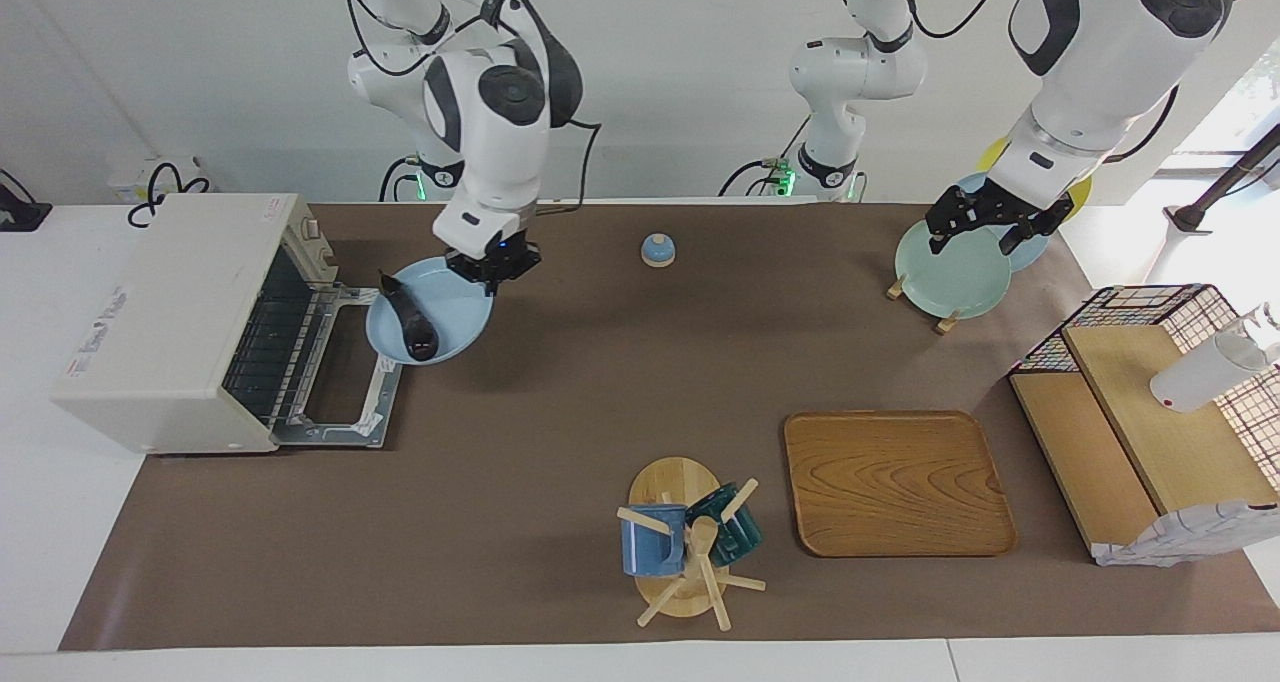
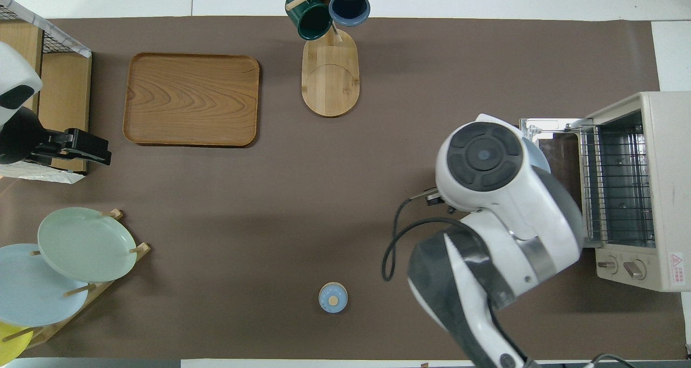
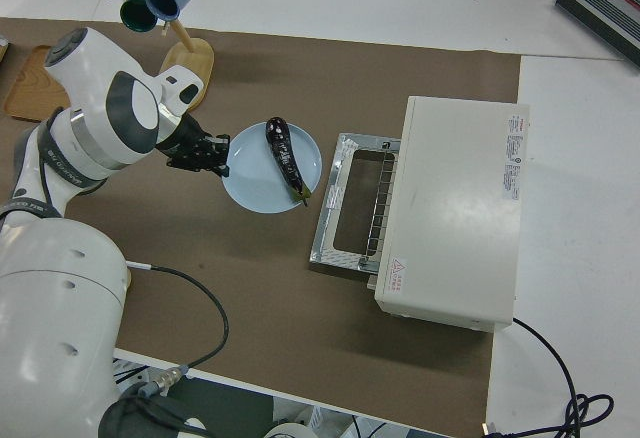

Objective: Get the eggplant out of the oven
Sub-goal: 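Pull the eggplant out of the oven with the right gripper, then lower the eggplant onto the light blue plate and open the right gripper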

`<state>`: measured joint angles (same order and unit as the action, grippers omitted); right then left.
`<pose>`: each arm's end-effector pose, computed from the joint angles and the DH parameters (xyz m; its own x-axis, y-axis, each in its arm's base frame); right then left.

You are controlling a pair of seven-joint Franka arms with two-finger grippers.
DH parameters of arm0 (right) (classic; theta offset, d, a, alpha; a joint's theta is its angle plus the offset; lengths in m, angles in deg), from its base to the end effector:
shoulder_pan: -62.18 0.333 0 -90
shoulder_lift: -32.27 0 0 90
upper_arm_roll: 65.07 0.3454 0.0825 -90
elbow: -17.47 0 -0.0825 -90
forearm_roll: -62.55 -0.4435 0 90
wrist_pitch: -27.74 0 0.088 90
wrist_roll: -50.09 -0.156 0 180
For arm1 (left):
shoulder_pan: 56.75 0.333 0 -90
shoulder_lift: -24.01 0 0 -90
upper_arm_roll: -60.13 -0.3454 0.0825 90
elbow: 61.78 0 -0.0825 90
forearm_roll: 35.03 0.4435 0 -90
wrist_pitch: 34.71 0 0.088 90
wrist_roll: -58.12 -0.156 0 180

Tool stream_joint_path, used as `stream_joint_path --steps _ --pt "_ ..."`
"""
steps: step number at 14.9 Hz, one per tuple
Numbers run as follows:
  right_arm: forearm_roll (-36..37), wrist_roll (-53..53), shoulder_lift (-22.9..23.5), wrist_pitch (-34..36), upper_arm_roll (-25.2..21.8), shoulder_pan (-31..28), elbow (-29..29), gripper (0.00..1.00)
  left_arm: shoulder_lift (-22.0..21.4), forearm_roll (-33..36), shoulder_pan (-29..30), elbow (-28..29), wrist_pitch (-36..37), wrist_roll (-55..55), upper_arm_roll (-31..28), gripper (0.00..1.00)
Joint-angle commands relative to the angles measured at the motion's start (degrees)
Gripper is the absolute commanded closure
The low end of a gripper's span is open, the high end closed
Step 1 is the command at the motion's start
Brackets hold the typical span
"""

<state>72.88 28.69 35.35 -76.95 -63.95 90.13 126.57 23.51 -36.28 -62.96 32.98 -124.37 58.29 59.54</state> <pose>0.5448 0.2764 0.4182 0.9810 0.1831 -0.0646 0.1926 -0.9601 0.2026 0.5999 -0.0624 0.5659 0.9923 -0.0948 -0.0803 -0.0934 -0.9954 0.0216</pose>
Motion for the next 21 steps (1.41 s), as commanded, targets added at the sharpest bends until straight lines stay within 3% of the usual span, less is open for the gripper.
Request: stream_joint_path --steps 1,3,5,7,16,19,21 --pt "-3.8 -10.2 7.6 1.7 -0.1 5.5 -10.3 1.00 -0.8 1.1 0.1 0.8 -0.2 -0.3 0.0 0.00" --pt "-4.2 -16.5 13.3 3.8 0.1 10.2 -17.3 1.00 -0.8 1.1 0.1 0.8 -0.3 -0.3 -0.1 0.00" --pt "-3.7 -24.9 22.0 5.3 0.0 14.1 -26.0 1.00 -0.8 1.1 0.1 0.8 -0.4 -0.3 -0.1 0.00" --pt "-3.8 -29.4 26.9 1.1 0.1 15.8 -29.3 1.00 -0.8 1.1 0.2 0.8 -0.4 -0.3 -0.2 0.00" --pt "-6.5 -31.2 26.6 -18.8 0.5 17.8 -19.6 1.00 -0.8 1.1 0.9 0.8 -0.5 -0.3 -0.3 0.00" --pt "-6.7 -31.2 24.6 -23.4 0.5 17.8 -13.0 1.00 -0.8 1.1 0.9 0.8 -0.5 -0.3 -0.3 0.00" --pt "-6.9 -31.2 24.3 -25.9 0.5 17.6 -11.6 1.00 -0.8 1.1 0.9 0.7 -0.5 0.0 -0.3 0.00"
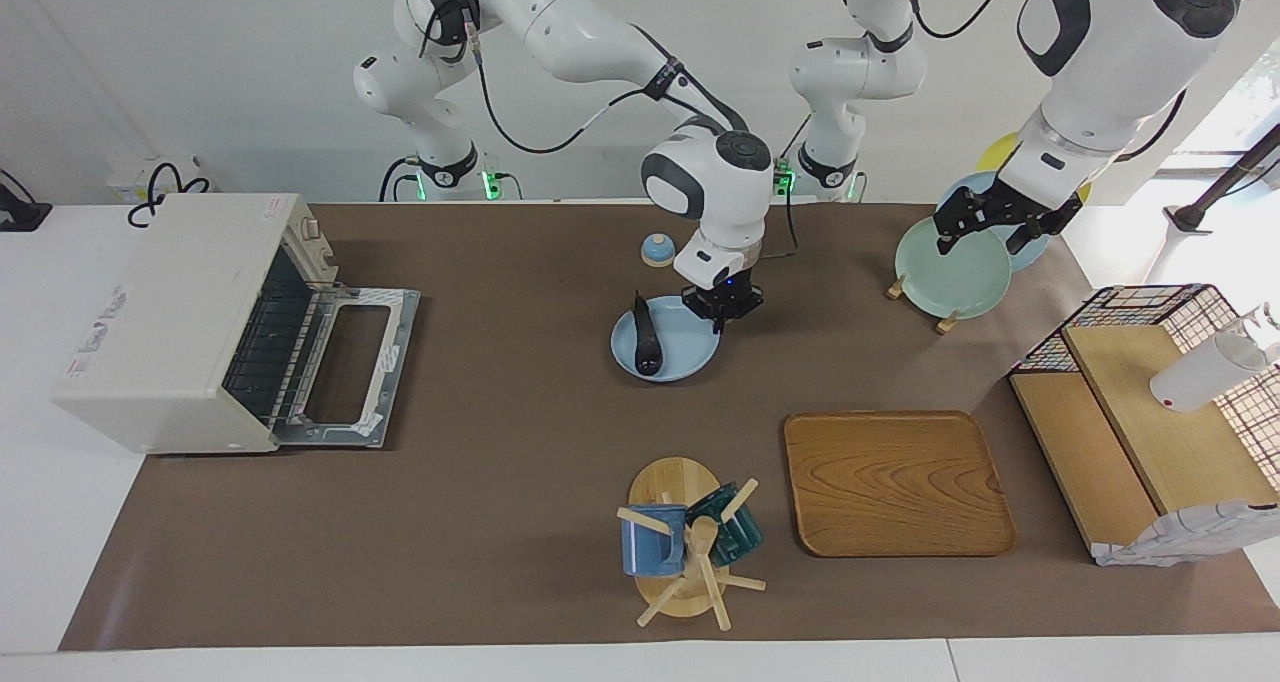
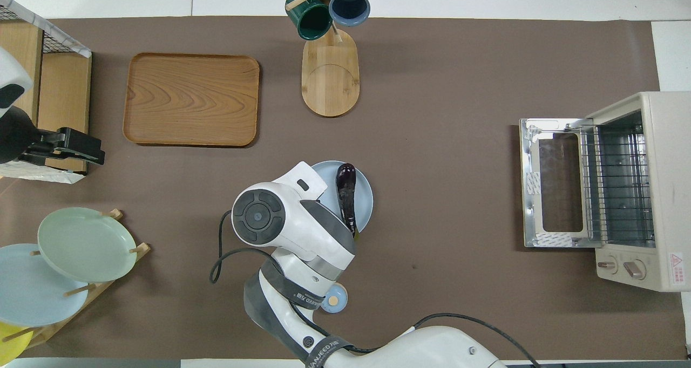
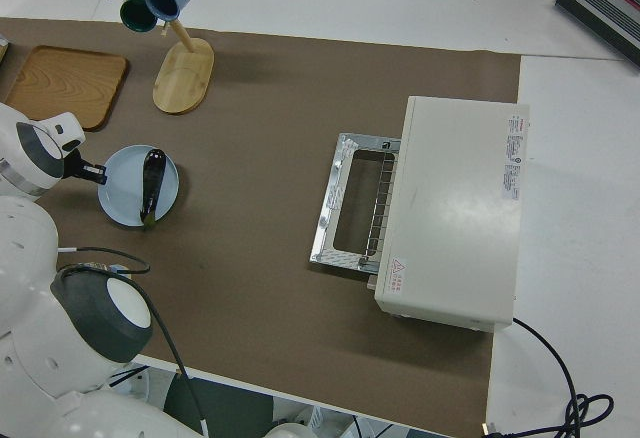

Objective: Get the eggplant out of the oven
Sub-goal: 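Lower the eggplant onto the light blue plate and open the right gripper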

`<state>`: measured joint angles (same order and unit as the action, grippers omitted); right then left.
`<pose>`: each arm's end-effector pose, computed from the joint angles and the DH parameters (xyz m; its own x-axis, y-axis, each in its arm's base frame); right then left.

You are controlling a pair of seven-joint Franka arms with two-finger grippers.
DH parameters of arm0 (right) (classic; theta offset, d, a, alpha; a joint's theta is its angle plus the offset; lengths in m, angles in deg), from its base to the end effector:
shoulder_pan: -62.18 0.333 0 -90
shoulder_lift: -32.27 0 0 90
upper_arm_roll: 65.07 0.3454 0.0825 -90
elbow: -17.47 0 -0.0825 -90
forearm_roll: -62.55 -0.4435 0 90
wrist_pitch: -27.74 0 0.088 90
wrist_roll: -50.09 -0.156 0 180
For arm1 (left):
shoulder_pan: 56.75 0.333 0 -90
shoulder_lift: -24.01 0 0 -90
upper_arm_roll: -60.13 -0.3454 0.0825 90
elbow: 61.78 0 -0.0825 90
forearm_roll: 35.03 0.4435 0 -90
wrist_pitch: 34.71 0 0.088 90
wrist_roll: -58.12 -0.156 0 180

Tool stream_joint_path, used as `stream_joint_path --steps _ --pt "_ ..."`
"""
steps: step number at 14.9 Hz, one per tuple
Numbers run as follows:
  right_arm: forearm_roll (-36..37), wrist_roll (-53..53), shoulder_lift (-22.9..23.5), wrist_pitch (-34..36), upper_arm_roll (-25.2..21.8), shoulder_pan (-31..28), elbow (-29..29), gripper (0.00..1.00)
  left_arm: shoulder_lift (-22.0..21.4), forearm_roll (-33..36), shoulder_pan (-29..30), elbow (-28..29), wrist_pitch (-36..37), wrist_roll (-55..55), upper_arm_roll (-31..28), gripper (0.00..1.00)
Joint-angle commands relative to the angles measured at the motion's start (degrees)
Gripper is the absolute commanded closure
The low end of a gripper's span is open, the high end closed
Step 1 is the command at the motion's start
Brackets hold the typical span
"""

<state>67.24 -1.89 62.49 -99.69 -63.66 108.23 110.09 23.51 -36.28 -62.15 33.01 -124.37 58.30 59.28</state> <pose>0.5213 0.5570 0.2705 0.9950 -0.0367 0.0931 -0.0343 -0.9990 -0.0276 0.6009 -0.0512 0.5656 0.9938 -0.0761 -0.0808 -0.0746 -0.9970 0.0216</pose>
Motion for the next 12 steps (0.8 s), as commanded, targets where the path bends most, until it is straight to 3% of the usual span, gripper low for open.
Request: stream_joint_path --steps 1,3,5,6,7,9,10,12 --pt "-1.5 -0.7 -2.7 -4.1 0.2 -1.0 4.7 0.83 -0.7 1.1 0.1 0.7 -0.5 0.4 0.0 0.00" --pt "-2.0 -0.4 -2.6 -4.5 0.2 -1.0 3.1 0.66 -0.8 1.1 0.0 0.7 -0.8 2.5 0.0 0.00" --pt "-1.6 0.2 -2.6 -3.0 0.1 -1.2 -0.3 0.61 -0.8 1.1 0.0 0.7 -0.9 2.5 0.1 0.00" --pt "-1.5 0.3 -2.9 -0.9 -0.1 -1.4 -1.4 0.66 -0.8 1.1 0.0 0.7 -1.2 2.5 0.1 0.00" --pt "-1.4 1.8 -4.1 3.7 -0.3 -2.7 -2.5 0.79 -0.7 1.1 0.0 0.7 -1.4 2.5 0.1 0.00" --pt "-1.2 10.6 -8.5 12.5 -0.4 -6.7 -2.7 0.95 -0.8 1.0 -0.1 0.8 -1.4 2.5 0.1 0.00" --pt "-1.2 14.8 -10.9 16.6 -0.5 -9.4 -2.3 1.00 -0.8 1.0 -0.4 0.8 -1.4 2.5 0.1 0.00" --pt "-0.8 21.0 -13.4 25.1 -0.6 -14.5 -1.8 1.00 -1.4 0.9 -0.9 2.4 -2.4 2.7 0.5 0.00"
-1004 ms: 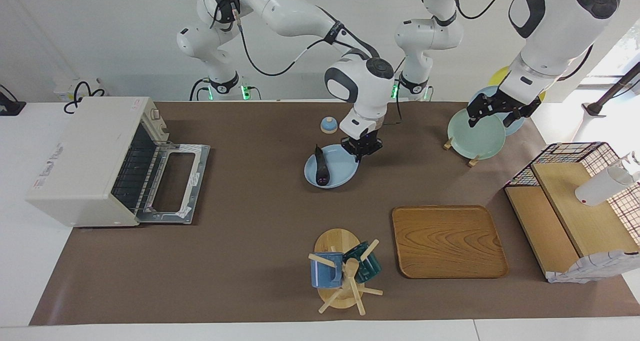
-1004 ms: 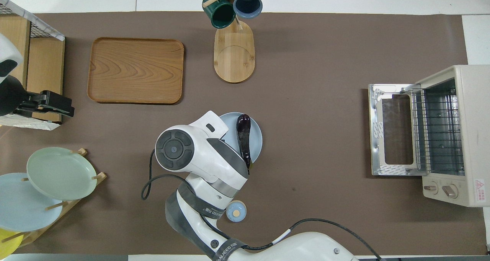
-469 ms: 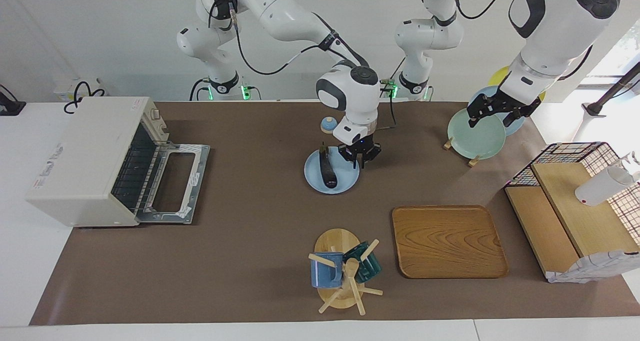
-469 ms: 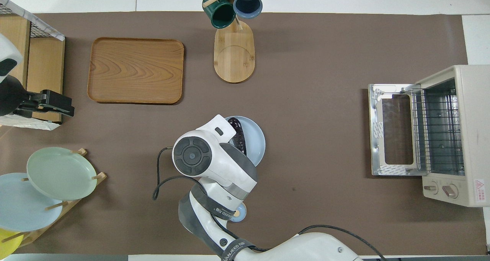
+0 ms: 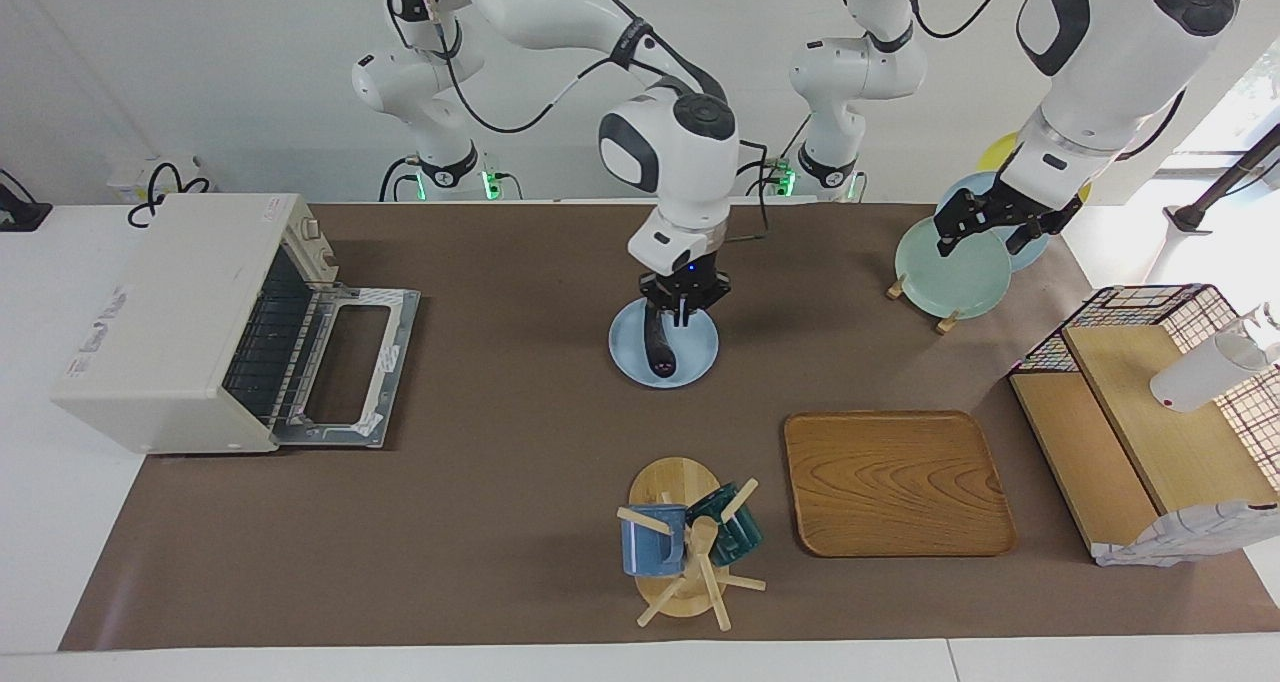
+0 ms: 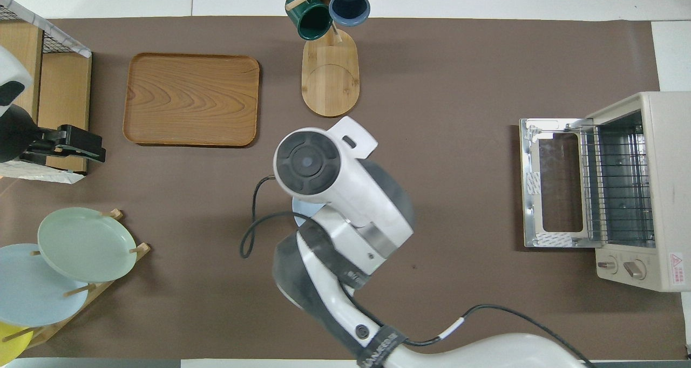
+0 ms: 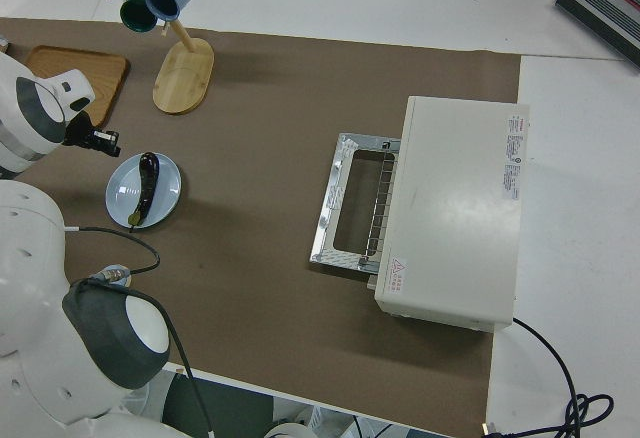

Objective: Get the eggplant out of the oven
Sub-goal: 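Lower the eggplant onto the light blue plate and open the right gripper, then grasp the eggplant with the left gripper while the right gripper withdraws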

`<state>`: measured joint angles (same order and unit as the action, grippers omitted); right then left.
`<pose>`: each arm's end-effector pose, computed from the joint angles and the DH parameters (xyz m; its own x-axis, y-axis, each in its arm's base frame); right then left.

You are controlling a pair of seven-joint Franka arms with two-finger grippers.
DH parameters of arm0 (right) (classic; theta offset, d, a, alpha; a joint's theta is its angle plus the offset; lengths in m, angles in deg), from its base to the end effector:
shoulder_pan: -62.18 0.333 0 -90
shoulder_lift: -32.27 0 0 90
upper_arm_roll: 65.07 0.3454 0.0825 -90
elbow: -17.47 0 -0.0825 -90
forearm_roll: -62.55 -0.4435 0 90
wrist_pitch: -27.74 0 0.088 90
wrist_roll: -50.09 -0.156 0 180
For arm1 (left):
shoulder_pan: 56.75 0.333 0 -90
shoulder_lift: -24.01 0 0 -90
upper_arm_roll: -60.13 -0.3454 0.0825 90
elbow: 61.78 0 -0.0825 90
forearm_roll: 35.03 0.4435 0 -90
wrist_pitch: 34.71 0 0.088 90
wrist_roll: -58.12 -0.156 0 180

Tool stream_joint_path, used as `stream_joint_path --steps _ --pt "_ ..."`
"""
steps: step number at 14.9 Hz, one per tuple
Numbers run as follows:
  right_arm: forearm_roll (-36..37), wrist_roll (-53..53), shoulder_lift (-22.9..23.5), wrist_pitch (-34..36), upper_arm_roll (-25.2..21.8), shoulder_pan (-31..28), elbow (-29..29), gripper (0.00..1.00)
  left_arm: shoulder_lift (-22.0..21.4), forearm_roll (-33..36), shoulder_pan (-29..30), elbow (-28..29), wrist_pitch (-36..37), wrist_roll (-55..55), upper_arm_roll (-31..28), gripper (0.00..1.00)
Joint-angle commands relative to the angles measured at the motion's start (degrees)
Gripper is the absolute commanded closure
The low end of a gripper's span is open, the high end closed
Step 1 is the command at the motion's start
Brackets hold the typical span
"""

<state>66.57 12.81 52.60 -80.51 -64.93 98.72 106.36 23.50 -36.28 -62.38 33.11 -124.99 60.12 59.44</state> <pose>0.5896 0.4284 0.4029 0.9996 0.0127 0.0256 0.0111 -0.9980 0.0627 0.6020 -0.0554 0.5657 0.9961 -0.0510 -0.0722 -0.0497 -0.9986 0.0193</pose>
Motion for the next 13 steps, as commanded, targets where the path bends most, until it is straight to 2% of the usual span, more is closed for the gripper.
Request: stream_joint_path --steps 1,4,6,8,10,13 --pt "1.1 7.2 -4.1 10.1 0.6 -7.1 2.7 1.00 -2.0 0.6 -1.8 3.7 -3.3 2.3 0.4 0.00" --pt "7.6 7.9 -8.9 11.1 0.7 -13.9 14.8 1.00 -3.3 0.4 -8.0 8.7 -9.1 11.2 0.4 0.00" --pt "8.0 9.4 -11.4 6.1 0.7 -17.1 22.3 1.00 -3.3 0.3 -12.7 11.0 -12.5 16.5 0.5 0.00" --pt "9.8 9.9 -13.2 -1.6 0.7 -19.4 29.0 1.00 -2.9 -0.7 -16.8 12.7 -15.2 17.3 0.5 0.00" --pt "11.7 11.7 -14.0 -7.4 0.7 -21.5 33.4 1.00 -2.1 -1.6 -21.1 15.2 -18.9 17.6 0.5 0.00" --pt "12.4 17.3 -13.4 -13.7 0.7 -26.8 36.0 1.00 0.8 -2.2 -27.1 18.9 -26.4 18.4 0.4 0.00"
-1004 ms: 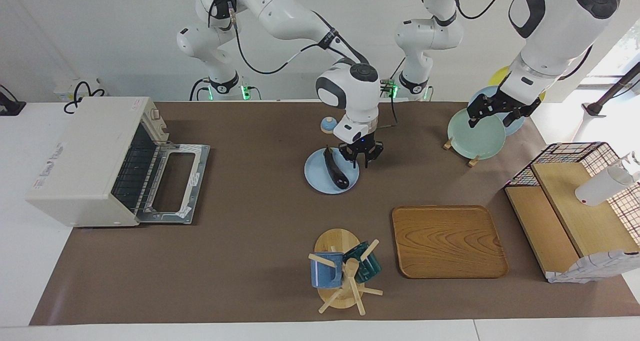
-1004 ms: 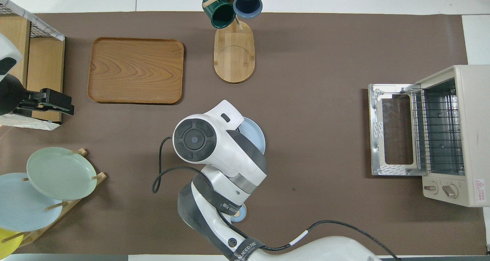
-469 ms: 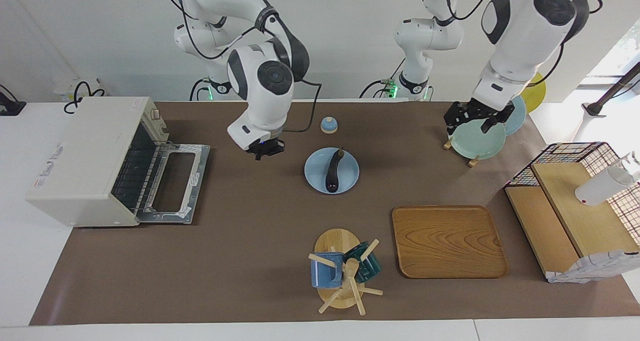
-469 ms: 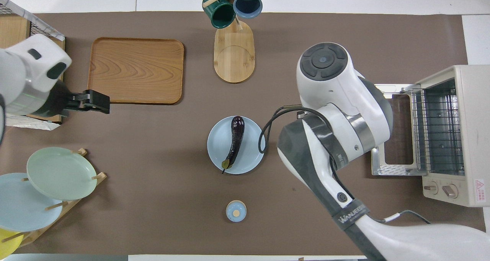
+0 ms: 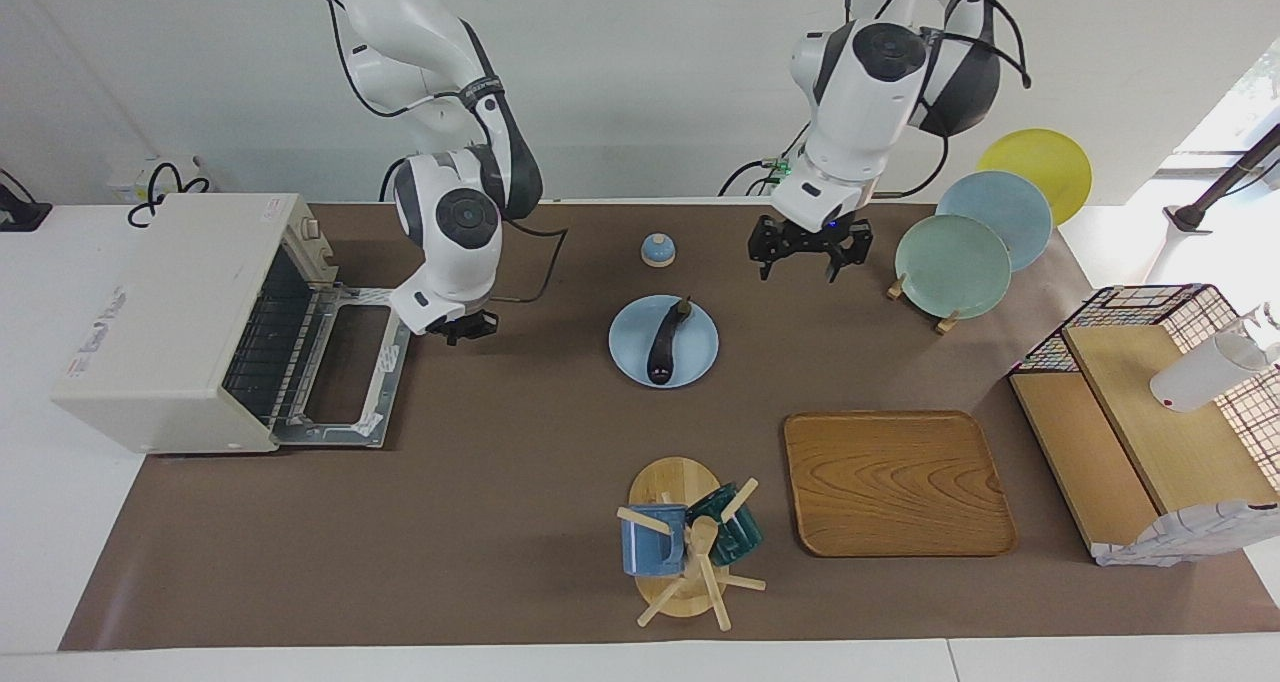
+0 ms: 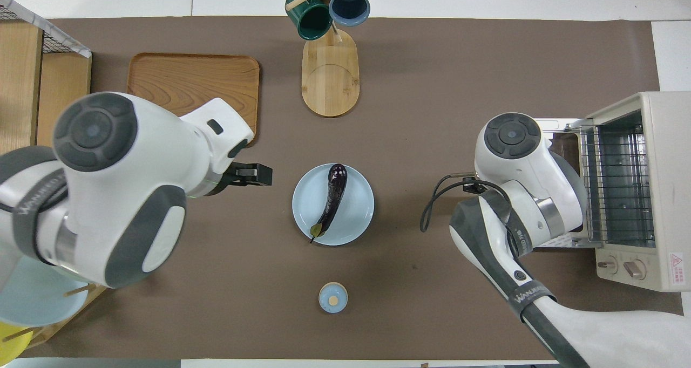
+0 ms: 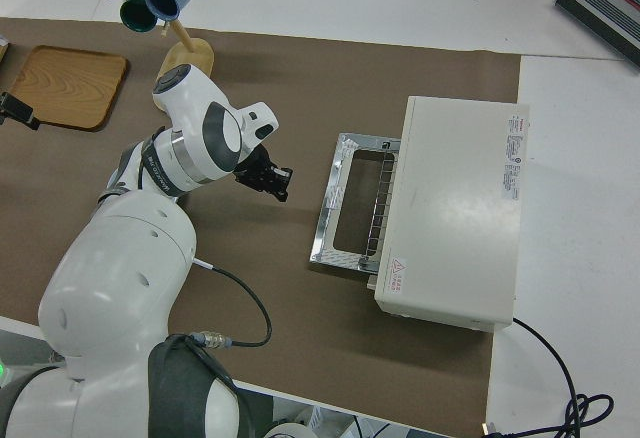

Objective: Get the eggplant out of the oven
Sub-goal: 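Grasp the eggplant with the left gripper while the right gripper withdraws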

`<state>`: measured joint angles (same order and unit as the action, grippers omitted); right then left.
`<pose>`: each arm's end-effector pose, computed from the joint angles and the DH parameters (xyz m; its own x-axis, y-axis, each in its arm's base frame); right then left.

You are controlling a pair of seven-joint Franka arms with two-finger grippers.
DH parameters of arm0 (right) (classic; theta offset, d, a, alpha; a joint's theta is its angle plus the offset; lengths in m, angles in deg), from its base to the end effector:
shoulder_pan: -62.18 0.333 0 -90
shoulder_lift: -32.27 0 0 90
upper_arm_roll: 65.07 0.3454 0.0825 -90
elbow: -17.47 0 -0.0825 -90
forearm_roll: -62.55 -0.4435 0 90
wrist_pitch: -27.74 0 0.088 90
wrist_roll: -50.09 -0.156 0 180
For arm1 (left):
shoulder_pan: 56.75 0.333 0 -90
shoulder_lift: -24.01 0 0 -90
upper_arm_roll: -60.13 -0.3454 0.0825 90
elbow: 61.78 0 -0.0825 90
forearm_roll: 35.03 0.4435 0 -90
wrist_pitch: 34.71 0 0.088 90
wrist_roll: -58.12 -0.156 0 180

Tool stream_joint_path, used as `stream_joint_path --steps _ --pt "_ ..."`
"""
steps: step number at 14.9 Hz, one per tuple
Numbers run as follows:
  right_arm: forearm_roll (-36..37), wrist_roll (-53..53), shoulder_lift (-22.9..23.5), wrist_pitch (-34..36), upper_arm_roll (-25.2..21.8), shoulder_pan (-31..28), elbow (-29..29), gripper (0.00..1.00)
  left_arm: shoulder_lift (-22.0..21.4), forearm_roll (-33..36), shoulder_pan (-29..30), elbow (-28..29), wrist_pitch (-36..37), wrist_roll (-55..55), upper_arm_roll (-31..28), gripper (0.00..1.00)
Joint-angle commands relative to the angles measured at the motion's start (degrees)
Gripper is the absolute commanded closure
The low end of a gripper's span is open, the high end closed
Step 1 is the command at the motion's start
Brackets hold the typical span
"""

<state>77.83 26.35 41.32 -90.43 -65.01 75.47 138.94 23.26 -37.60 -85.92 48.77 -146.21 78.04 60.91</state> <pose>0.5715 0.1096 0.2671 0.9908 -0.0470 -0.1268 -0.0104 -0.9615 0.2744 0.5311 -0.3119 0.4536 0.9873 -0.1582 0.0133 -0.1587 -0.9861 0.0495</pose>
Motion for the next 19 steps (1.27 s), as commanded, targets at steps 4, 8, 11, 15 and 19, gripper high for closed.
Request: stream_joint_path --steps 4,8,11,15,19 --pt "1.4 6.8 -1.0 -10.5 0.7 -7.1 5.7 1.00 6.8 -3.6 -9.7 5.7 -15.1 0.4 -1.0 0.00" --pt "1.4 6.9 -1.2 -14.4 0.7 -7.9 8.0 1.00 12.1 -5.4 -15.8 6.9 -23.6 1.1 -1.0 0.00" --pt "1.7 9.4 -1.1 -16.2 0.7 -9.1 8.6 1.00 14.8 -5.4 -16.6 6.9 -26.5 1.0 -1.0 0.00" --pt "8.2 10.7 -1.1 -14.4 0.7 -8.6 7.8 1.00 16.6 -5.3 -16.2 6.7 -28.0 0.1 -1.1 0.00" --pt "10.9 16.0 -1.8 -5.4 1.0 -8.5 2.1 1.00 17.1 -5.3 -16.3 6.9 -27.8 0.1 -1.2 0.00"
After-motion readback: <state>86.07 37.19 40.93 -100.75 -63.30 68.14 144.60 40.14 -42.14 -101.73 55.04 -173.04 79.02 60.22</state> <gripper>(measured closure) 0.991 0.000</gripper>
